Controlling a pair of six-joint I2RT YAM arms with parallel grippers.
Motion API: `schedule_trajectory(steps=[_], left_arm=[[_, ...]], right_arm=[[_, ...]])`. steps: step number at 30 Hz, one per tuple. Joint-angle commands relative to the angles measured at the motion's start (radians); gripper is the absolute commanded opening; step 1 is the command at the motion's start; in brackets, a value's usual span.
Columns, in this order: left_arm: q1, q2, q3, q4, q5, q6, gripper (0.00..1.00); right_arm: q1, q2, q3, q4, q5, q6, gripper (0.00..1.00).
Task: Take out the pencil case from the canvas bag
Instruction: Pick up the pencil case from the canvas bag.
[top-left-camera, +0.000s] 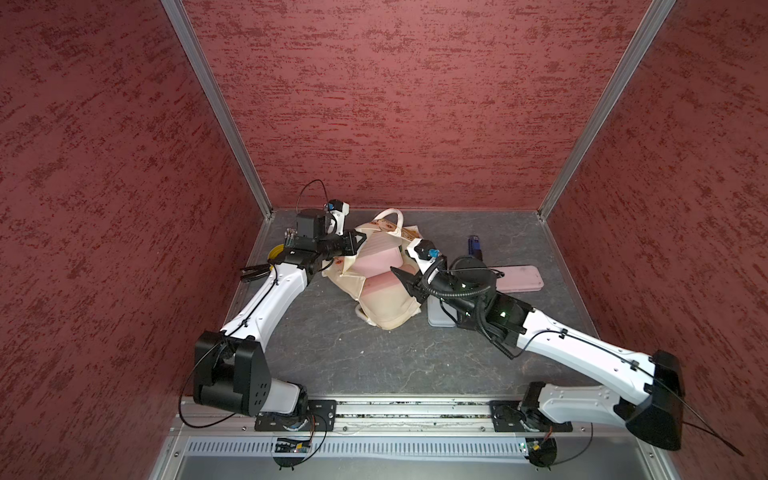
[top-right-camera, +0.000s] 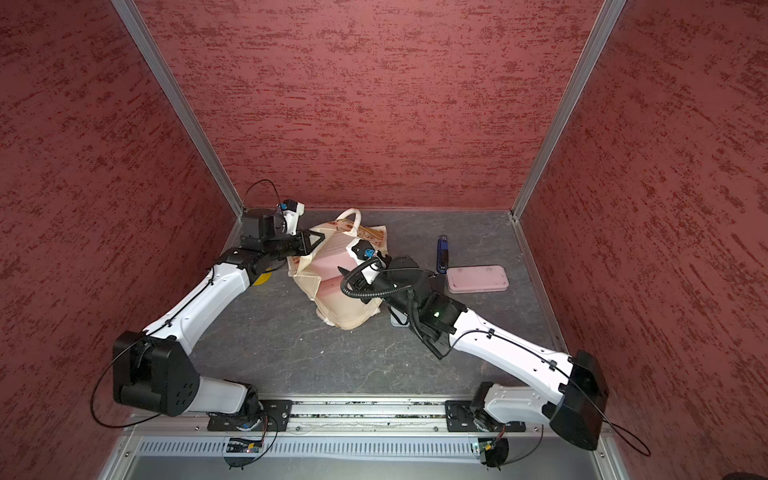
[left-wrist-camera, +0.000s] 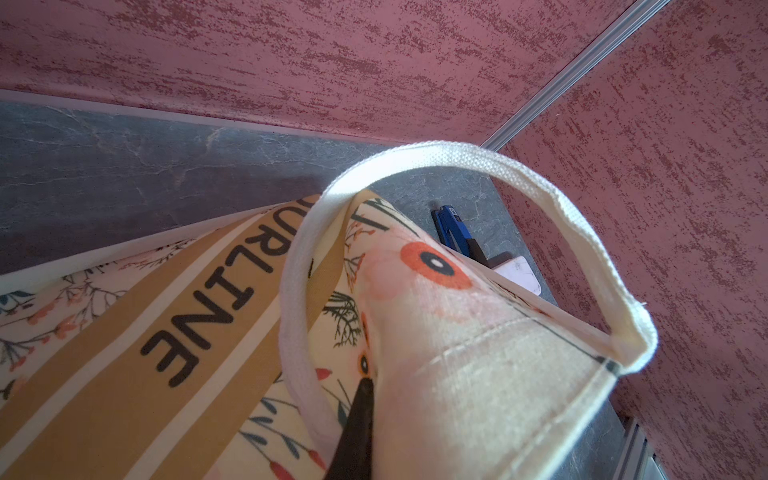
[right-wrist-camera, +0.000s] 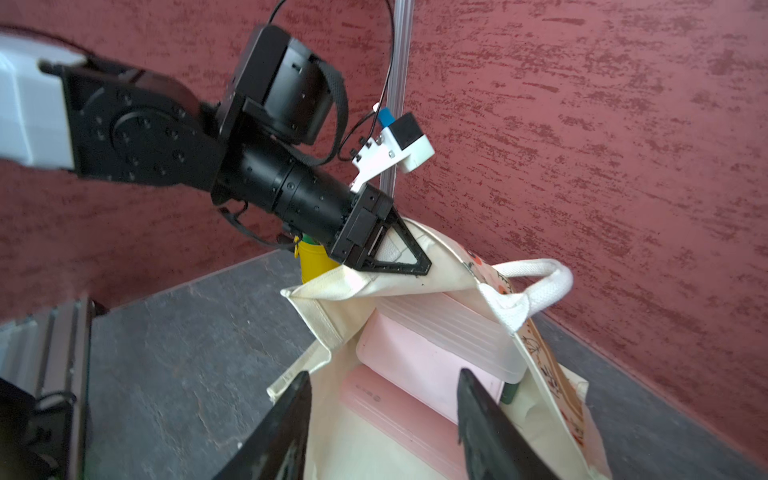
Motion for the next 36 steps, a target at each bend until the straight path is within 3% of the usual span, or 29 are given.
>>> schedule_trajectory(steps=[1,11,17,28,36], left_arm=[[0.009,0.006,-0.013,0.011,0.01,0.009,0.0],[0.008,0.006,-0.011,0.006,0.02,0.008,0.0],[0.009,0.01,-0.005,0.005,0.029,0.006,0.0],[0.008,0.009,-0.003,0.006,0.044,-0.002,0.0],[0.008,0.009,-0.003,0.007,0.05,-0.008,0.0]], right_arm=[[0.006,0.032,0.049,-0.16,-0.036,-0.261,0.58],[0.028,0.258,0.132,-0.24,0.22,-0.41,0.6],[0.028,0.405,0.187,-0.271,0.31,-0.472,0.61],[0.027,0.523,0.125,-0.136,0.354,-0.522,0.54],[0.011,0.584,0.116,-0.073,0.304,-0.544,0.54]])
